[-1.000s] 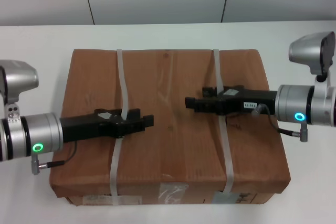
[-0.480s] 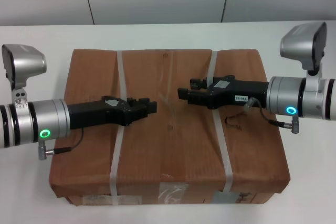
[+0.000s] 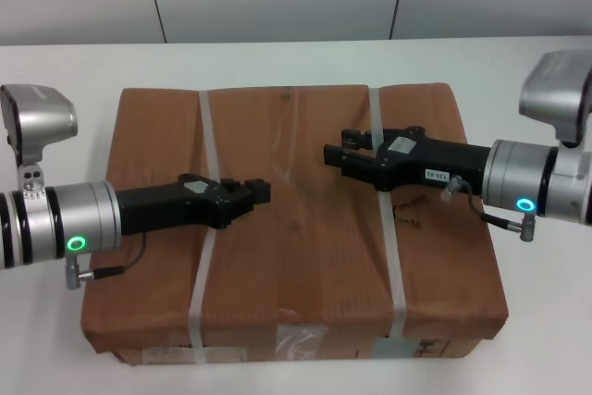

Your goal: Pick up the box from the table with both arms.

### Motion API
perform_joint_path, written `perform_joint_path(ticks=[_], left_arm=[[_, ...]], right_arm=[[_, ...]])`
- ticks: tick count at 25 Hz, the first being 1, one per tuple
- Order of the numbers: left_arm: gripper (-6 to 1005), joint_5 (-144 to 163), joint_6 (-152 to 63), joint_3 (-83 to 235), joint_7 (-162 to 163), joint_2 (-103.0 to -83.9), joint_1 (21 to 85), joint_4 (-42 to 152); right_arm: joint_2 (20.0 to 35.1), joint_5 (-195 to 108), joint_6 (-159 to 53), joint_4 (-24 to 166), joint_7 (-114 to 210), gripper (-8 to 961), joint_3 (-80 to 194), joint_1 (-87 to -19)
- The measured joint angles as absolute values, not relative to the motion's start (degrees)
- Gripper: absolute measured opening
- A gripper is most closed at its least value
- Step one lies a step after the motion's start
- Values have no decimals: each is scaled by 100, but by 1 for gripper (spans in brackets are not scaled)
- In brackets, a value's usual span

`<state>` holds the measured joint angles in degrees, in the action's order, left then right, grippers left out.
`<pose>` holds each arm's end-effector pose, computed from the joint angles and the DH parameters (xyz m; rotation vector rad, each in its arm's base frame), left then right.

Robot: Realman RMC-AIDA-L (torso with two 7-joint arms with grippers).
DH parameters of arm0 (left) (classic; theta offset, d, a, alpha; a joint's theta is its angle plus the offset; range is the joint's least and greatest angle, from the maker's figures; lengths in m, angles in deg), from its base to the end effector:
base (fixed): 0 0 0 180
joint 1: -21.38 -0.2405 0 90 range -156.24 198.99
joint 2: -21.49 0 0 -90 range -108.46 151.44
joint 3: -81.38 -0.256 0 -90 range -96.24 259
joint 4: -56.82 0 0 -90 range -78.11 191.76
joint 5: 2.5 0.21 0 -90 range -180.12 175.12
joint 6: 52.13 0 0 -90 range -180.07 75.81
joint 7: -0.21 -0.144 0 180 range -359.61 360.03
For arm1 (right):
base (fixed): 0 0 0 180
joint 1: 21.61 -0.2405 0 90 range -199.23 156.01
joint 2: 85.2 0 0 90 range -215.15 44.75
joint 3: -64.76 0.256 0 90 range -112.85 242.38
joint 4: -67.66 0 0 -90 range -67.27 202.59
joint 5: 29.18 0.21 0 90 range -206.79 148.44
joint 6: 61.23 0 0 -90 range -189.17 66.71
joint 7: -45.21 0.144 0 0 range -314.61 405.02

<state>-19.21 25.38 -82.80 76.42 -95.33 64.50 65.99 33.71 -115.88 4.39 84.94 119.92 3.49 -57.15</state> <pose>-0.2653 0.3370 -0.0634 -2.6426 -1.0731 -0.7318 0.2543 0.3530 -0.0704 -2.5490 0.8808 0.7275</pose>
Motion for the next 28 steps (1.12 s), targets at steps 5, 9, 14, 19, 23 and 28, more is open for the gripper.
perform_joint_path(ticks=[5, 9, 14, 19, 23, 28], left_arm=[[90, -2058, 3017, -8283, 7576, -9525, 6409, 6630], [91, -2173, 3218, -8284, 7535, -9512, 6381, 6647], [93, -2191, 3465, -8280, 7532, -9498, 6382, 6777], [92, -2207, 3673, -8280, 7527, -9496, 6391, 6882], [92, -2313, 3919, -8280, 7532, -9495, 6406, 7049], [92, -2478, 4235, -8279, 7576, -9496, 6405, 7192]], right_arm=[[3369, -11545, 601, 8489, 11922, 443, 403, -5657], [3371, -11421, 614, 8489, 11888, 416, 389, -5594], [3372, -11265, 845, 8471, 11791, 386, 397, -5522], [3367, -10903, 1119, 8466, 11488, 346, 392, -5368], [3372, -10660, 1361, 8463, 11266, 307, 377, -5240], [3372, -10563, 1585, 8455, 11114, 261, 363, -5185]])
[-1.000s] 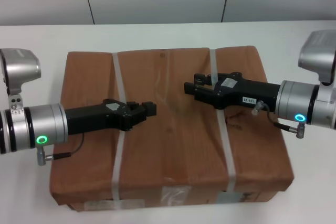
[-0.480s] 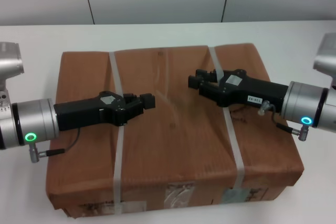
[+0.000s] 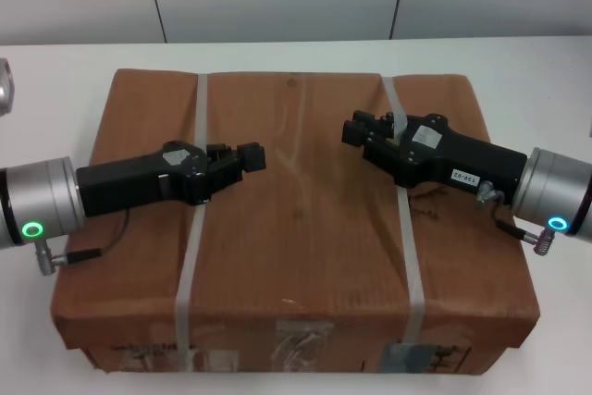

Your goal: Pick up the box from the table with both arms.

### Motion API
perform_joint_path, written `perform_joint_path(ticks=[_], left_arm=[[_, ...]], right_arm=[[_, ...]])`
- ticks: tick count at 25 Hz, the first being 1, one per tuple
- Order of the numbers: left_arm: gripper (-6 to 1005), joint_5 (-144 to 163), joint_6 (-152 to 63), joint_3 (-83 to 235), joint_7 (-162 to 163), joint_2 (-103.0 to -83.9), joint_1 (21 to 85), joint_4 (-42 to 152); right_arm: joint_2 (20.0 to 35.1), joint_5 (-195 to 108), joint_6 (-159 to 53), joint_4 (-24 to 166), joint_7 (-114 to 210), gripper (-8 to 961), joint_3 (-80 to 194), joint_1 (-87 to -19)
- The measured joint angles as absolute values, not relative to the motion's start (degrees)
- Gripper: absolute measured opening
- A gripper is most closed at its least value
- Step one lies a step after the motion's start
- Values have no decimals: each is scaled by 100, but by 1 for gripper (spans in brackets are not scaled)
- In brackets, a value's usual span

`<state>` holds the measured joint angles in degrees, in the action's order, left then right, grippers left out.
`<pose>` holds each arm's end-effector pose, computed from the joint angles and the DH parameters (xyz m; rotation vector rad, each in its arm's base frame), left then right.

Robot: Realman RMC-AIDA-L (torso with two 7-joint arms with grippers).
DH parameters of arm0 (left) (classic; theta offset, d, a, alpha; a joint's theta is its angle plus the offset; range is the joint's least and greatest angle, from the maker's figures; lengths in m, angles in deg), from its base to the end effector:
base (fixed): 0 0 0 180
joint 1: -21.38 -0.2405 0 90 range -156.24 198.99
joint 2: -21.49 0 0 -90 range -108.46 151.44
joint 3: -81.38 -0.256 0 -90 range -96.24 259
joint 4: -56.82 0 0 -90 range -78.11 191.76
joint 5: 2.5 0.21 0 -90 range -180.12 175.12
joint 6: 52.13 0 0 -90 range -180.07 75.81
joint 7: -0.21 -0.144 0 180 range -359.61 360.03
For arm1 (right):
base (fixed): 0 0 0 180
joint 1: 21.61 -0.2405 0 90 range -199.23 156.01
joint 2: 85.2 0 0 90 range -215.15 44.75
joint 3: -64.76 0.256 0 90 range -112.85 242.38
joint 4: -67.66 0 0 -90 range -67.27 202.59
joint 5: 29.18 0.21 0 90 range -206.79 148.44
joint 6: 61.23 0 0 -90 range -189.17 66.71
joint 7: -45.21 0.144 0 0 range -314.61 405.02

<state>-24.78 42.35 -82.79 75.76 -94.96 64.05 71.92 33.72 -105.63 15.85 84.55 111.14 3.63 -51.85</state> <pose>-0.2488 0.3289 -0.0270 -2.6802 -0.9628 -1.0220 0.2541 0.3276 -0.0523 -2.4748 0.7724 1.0196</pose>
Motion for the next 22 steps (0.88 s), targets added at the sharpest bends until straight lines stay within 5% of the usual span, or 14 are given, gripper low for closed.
perform_joint_path(ticks=[22], left_arm=[[92, -2513, 4527, -8280, 7577, -9518, 6402, 7309]], right_arm=[[3371, -10504, 1852, 8453, 11100, 97, 413, -5158]])
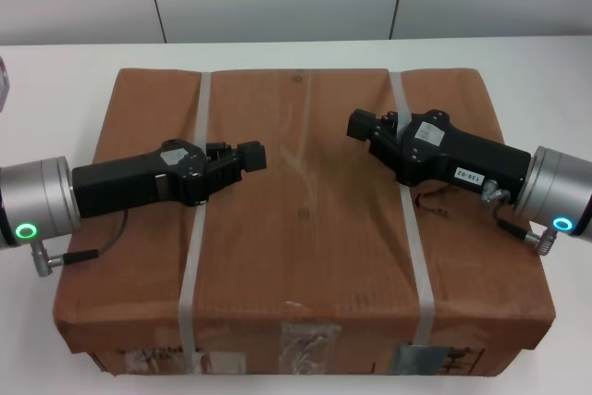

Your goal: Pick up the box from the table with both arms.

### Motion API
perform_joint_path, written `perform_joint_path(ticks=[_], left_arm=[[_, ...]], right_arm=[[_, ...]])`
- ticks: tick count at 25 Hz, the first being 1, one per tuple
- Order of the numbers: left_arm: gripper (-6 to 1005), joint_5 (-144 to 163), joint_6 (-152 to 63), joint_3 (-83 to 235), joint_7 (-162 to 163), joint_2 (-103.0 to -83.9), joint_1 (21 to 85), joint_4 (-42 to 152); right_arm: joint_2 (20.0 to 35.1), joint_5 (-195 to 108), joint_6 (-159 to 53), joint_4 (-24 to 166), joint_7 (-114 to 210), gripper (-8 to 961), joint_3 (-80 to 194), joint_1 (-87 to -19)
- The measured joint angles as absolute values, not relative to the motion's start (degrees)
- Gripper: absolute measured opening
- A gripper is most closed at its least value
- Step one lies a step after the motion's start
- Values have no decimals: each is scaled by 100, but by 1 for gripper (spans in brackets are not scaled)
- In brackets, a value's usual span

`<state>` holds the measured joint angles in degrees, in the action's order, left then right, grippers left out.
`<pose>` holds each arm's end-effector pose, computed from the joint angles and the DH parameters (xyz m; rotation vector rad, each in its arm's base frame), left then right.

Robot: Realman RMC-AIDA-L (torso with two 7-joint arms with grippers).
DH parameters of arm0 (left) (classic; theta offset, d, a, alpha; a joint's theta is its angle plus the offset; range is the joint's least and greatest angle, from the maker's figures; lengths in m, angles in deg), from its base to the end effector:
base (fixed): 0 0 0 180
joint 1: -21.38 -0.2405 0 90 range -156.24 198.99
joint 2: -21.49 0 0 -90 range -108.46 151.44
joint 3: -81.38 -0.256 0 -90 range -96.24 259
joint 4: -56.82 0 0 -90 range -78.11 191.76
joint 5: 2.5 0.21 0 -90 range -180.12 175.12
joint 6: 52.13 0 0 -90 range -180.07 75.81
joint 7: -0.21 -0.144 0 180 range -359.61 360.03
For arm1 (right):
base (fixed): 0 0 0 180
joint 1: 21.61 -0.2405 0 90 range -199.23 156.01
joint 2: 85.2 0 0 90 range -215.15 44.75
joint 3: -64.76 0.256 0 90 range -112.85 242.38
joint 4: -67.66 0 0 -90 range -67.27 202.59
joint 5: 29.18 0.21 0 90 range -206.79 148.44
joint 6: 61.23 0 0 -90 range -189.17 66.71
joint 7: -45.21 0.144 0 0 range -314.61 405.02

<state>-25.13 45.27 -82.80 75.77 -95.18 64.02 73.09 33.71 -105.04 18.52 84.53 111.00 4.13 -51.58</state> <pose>-0.2459 0.3253 -0.0228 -2.6965 -0.9439 -1.0626 0.2504 0.3243 -0.0487 -2.4745 0.7575 1.0791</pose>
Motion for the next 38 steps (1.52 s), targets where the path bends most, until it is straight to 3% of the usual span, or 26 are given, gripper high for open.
perform_joint_path(ticks=[11, 38], left_arm=[[92, -2529, 4527, -8280, 7564, -9523, 6383, 7308], [92, -2529, 4527, -8280, 7536, -9531, 6378, 7295]], right_arm=[[3371, -10501, 1852, 8454, 11104, 22, 412, -5158], [3371, -10501, 1852, 8453, 11086, 22, 412, -5158]])
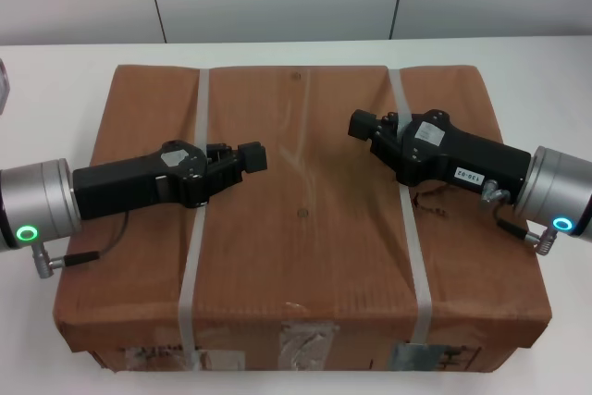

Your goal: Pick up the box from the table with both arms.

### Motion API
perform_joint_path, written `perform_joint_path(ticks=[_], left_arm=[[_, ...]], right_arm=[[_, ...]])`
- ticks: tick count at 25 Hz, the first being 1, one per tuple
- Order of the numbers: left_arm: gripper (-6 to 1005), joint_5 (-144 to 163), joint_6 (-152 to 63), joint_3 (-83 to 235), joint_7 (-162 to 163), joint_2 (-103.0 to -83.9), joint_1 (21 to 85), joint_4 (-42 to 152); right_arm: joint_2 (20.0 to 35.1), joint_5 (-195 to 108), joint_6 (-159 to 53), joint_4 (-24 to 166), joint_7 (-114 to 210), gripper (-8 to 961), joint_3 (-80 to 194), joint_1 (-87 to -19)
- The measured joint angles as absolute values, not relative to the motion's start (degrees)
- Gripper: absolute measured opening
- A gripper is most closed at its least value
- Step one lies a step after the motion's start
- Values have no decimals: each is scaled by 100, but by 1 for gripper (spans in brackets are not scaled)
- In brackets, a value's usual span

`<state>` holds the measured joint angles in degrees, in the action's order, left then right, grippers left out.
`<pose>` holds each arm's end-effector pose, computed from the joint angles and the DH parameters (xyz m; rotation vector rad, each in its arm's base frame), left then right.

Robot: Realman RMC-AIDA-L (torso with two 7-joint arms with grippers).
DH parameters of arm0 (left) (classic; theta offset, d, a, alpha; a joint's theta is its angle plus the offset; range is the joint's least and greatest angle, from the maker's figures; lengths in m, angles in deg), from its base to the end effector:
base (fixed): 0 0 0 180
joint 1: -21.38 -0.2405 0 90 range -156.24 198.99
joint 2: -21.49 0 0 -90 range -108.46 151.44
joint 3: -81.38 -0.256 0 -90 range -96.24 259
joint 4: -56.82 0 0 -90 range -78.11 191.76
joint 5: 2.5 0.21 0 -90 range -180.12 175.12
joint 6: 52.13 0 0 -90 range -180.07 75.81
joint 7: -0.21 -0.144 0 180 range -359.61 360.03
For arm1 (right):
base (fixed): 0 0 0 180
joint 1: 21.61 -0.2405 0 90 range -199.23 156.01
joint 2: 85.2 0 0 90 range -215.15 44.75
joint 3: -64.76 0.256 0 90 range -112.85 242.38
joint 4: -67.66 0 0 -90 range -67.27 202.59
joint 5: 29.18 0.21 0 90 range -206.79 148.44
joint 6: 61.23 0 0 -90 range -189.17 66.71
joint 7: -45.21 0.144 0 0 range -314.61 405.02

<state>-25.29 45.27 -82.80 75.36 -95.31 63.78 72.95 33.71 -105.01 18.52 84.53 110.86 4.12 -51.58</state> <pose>-0.2463 0.3240 -0.0238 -2.6938 -0.9402 -1.0681 0.2503 0.3243 -0.0486 -2.4744 0.7543 1.0786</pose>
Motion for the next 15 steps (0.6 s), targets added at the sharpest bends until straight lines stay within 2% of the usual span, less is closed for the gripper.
perform_joint_path(ticks=[15], left_arm=[[92, -2529, 4527, -8280, 7528, -9532, 6374, 7294]], right_arm=[[3371, -10365, 1848, 8450, 11086, 22, 360, -5149]])
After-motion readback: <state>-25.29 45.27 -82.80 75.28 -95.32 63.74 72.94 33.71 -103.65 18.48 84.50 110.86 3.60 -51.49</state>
